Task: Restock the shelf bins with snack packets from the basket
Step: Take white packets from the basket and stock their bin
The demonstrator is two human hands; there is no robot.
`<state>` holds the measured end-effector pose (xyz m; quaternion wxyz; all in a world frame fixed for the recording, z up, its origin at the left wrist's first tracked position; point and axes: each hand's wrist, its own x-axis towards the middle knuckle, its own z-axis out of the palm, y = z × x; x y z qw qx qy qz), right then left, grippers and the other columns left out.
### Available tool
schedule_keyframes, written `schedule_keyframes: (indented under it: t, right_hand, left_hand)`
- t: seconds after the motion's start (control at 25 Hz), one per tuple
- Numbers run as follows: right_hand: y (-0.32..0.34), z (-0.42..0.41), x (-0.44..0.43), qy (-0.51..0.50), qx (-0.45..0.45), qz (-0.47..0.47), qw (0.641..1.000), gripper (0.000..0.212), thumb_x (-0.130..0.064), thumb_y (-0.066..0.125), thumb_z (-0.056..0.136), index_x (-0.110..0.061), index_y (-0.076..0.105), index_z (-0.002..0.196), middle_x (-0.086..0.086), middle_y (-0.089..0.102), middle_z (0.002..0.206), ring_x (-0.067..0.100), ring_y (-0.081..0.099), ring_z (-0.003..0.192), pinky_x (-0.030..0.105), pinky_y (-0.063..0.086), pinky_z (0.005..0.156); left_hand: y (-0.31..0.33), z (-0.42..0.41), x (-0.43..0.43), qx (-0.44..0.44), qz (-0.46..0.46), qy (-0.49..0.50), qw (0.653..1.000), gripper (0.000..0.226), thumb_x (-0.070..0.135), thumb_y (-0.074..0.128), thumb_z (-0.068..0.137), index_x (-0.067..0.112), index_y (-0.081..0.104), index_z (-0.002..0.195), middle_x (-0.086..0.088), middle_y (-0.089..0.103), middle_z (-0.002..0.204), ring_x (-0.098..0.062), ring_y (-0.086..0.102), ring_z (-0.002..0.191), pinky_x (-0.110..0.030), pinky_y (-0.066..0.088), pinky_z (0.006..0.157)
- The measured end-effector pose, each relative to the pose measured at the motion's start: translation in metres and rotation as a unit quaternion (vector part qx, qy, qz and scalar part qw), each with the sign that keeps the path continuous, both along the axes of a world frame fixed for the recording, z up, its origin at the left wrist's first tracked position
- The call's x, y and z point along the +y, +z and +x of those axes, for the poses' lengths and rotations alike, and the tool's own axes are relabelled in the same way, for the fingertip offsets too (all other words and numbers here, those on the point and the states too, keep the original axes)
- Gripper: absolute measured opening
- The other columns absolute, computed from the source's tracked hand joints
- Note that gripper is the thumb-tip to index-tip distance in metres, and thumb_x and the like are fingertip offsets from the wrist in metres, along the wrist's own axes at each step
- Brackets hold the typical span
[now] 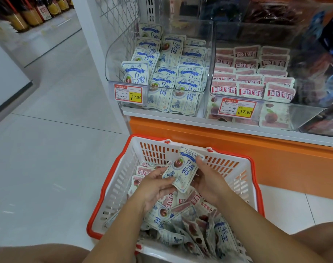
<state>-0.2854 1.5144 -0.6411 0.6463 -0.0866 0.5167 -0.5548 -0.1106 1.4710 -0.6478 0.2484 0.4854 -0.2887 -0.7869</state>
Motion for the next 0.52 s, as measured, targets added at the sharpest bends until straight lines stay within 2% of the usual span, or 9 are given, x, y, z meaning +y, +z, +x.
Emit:
schedule_keyframes:
  t: [0.12, 0.24, 0.4, 0.52]
  right_hand:
    - [-0.004, 0.001, -0.001, -0.002, 0.01, 0.004, 1.0, 0.03, -0.013, 0.057, 0.095, -0.004, 0.063, 0.123, 0.016, 0.07, 0.115, 0.034, 0.066, 0.108, 0.049, 0.049, 0.098]
    - [-0.006, 0.002, -0.003, 0.013, 0.024, 0.001, 1.0, 0.029, -0.013, 0.059, 0.093, -0.005, 0.065, 0.121, 0.018, 0.069, 0.117, 0.036, 0.063, 0.112, 0.053, 0.046, 0.103]
    - [0.0, 0.008, -0.003, 0.063, 0.03, -0.028, 0.997, 0.034, -0.012, 0.062, 0.09, -0.006, 0.063, 0.123, 0.017, 0.067, 0.121, 0.038, 0.06, 0.117, 0.055, 0.043, 0.105]
    - [0.021, 0.014, -0.004, 0.097, 0.064, -0.05, 0.992, 0.036, -0.005, 0.063, 0.087, -0.006, 0.061, 0.123, 0.016, 0.069, 0.119, 0.036, 0.064, 0.112, 0.054, 0.046, 0.101]
  left_hand:
    - [0.003, -0.001, 0.0, -0.001, -0.005, -0.013, 1.0, 0.032, 0.002, 0.069, 0.083, 0.007, 0.064, 0.114, -0.013, 0.074, 0.104, -0.026, 0.073, 0.09, -0.029, 0.059, 0.066]
    - [0.007, -0.002, 0.0, -0.012, -0.033, -0.025, 0.999, 0.027, 0.012, 0.068, 0.086, 0.008, 0.068, 0.113, -0.01, 0.073, 0.108, -0.025, 0.071, 0.096, -0.028, 0.058, 0.067]
    - [0.011, 0.004, -0.001, -0.021, -0.069, -0.001, 0.997, 0.021, 0.008, 0.066, 0.088, 0.003, 0.068, 0.108, -0.014, 0.073, 0.107, -0.026, 0.072, 0.094, -0.028, 0.058, 0.065]
    - [0.025, 0.009, -0.005, -0.02, -0.106, -0.006, 0.994, 0.022, 0.012, 0.068, 0.087, 0.004, 0.069, 0.107, -0.016, 0.072, 0.107, -0.03, 0.07, 0.098, -0.034, 0.059, 0.074]
